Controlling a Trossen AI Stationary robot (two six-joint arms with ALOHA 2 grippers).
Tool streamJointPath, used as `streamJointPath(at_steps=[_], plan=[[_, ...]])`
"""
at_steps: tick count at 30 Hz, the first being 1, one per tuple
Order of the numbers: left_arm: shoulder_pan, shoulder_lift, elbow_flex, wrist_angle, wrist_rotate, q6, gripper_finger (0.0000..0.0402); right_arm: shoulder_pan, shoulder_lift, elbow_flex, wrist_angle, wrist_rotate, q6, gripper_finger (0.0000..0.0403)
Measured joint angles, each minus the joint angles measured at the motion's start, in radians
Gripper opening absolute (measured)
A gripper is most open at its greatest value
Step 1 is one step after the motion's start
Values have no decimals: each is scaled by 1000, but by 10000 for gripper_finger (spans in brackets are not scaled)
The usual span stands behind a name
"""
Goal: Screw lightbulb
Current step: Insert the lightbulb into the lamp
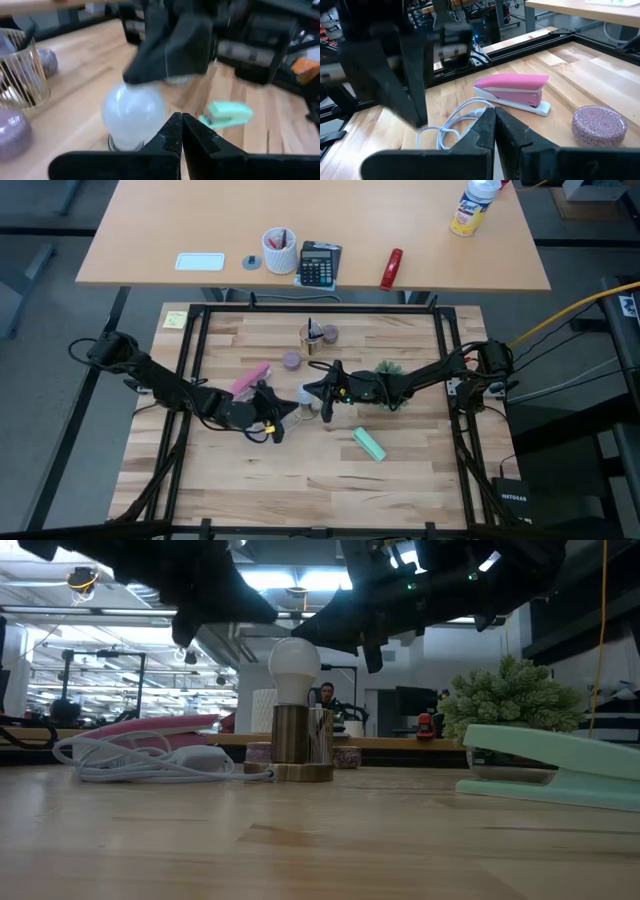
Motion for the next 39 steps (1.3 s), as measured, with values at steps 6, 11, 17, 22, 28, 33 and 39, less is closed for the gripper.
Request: streamJointPath(at_steps=[6,11,17,22,28,33,39], plan=[[-7,69,0,2,1,-39,1,0,0,0,-1,0,0,14],[-2,81,0,15,-14,-25,1,0,0,0,-2,0,0,14],[32,81,0,17,-15,3,1,0,0,0,-2,0,0,14],[49,81,0,18,-15,25,1,0,0,0,-3,-8,2,14],[46,81,0,15,-49,16,1,0,0,0,-4,-20,4,14],[46,81,0,13,-58,6,1,-1,0,0,-5,-35,35,14],[46,80,0,-2,-80,-4,1,-1,-1,-1,-9,-66,78,14]])
